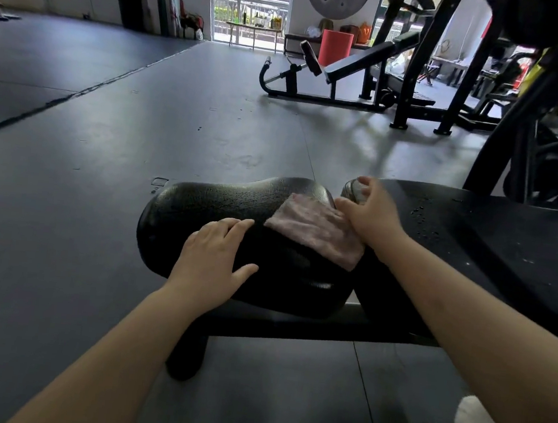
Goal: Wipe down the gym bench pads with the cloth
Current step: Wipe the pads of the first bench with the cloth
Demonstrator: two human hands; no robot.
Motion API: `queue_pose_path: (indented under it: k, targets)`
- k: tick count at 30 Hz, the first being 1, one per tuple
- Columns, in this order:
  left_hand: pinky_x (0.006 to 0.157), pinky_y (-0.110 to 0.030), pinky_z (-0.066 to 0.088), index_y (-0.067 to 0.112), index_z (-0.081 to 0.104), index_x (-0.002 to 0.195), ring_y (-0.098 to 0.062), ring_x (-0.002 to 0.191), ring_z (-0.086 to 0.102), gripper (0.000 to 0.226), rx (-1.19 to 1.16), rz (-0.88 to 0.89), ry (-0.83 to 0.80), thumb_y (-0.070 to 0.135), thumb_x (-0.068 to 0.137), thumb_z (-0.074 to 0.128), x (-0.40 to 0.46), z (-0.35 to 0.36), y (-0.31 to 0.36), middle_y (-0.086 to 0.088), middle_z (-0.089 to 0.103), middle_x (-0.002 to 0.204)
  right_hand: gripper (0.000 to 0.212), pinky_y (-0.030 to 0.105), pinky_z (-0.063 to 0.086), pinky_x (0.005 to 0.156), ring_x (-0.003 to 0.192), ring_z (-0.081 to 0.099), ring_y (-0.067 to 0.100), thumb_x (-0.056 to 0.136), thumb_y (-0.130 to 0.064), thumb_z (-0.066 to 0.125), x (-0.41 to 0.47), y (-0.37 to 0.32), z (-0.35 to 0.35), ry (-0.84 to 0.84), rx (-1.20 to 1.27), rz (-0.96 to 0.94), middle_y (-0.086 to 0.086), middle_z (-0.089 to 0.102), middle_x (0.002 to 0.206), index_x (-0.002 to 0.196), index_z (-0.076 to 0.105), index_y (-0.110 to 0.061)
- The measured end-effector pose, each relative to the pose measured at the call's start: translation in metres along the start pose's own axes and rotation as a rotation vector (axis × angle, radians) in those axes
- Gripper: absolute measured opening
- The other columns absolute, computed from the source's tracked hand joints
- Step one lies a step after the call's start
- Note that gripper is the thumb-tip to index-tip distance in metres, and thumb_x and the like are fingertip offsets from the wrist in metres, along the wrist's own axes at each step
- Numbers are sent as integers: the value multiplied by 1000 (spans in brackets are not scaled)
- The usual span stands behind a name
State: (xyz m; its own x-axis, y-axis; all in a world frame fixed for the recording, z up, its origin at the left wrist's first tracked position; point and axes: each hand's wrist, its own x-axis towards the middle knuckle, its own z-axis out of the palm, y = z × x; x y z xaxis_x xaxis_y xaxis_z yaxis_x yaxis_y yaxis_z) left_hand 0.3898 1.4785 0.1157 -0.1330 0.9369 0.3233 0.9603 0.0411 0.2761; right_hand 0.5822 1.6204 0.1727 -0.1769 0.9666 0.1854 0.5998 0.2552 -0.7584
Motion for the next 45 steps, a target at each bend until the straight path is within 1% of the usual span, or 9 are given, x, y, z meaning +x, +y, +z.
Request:
queue_pose_path:
  k: [3,6,8,15,25,29,34,40,45]
  targets:
    - [114,-34,16,30,19,148,-18,140,20,87,105,7,-122,62,77,60,1,-3,-2,3,25,151,39,27,39,90,108,55,21,89,-17,61,-6,0,0,104,-74,-156,8,58,119,127,54,-11]
    - [116,-36,12,37,14,147,-16,142,12,97,211,16,-199,67,69,62,3,-4,-4,6,15,153,37,25,30,100,125,46,19,95,-22,53,-17,2,18,-124,-260,-293,8,52,135,130,55,-11]
    - [115,-35,13,38,15,147,-15,142,12,97,238,29,-192,65,68,65,3,-3,-5,7,15,154,52,30,14,113,143,19,18,98,-41,43,-20,10,33,-295,-465,-300,5,28,155,144,38,-18]
    - [85,-49,48,23,62,122,-32,108,60,98,222,91,-68,60,33,85,2,10,-18,-7,61,123,58,54,-2,115,147,-4,26,96,-57,28,46,10,56,-460,-619,-139,-1,-5,160,149,9,-43]
    - [77,-45,51,25,66,115,-28,96,65,100,255,124,-35,65,25,82,5,11,-16,-4,65,113,78,69,3,105,147,2,24,54,-94,5,162,48,107,-532,-595,-109,-19,10,157,129,4,-71]
    - [75,-45,51,26,67,114,-28,93,65,99,253,107,-49,64,23,82,5,10,-15,-4,65,112,88,67,1,109,147,1,21,56,-95,7,126,29,89,-445,-601,-115,-15,7,159,137,6,-63]
    - [77,-47,50,23,66,117,-32,95,64,98,279,112,-27,63,29,82,4,11,-15,-8,65,115,52,60,-6,110,146,-5,21,95,-60,28,41,16,53,-437,-548,-148,-8,-3,160,144,14,-53]
    - [85,-47,46,21,61,124,-35,108,59,96,270,111,-15,59,39,84,0,8,-13,-10,61,124,63,52,-3,115,146,-7,16,82,-66,21,-53,41,31,-329,-452,-271,-9,-1,160,143,21,-51]
    - [108,-36,23,34,20,148,-19,140,23,98,296,115,-112,64,67,67,0,-1,-8,3,22,154,59,63,19,109,141,12,43,89,-48,34,-125,63,61,-1,-502,-415,12,19,155,145,26,-33]
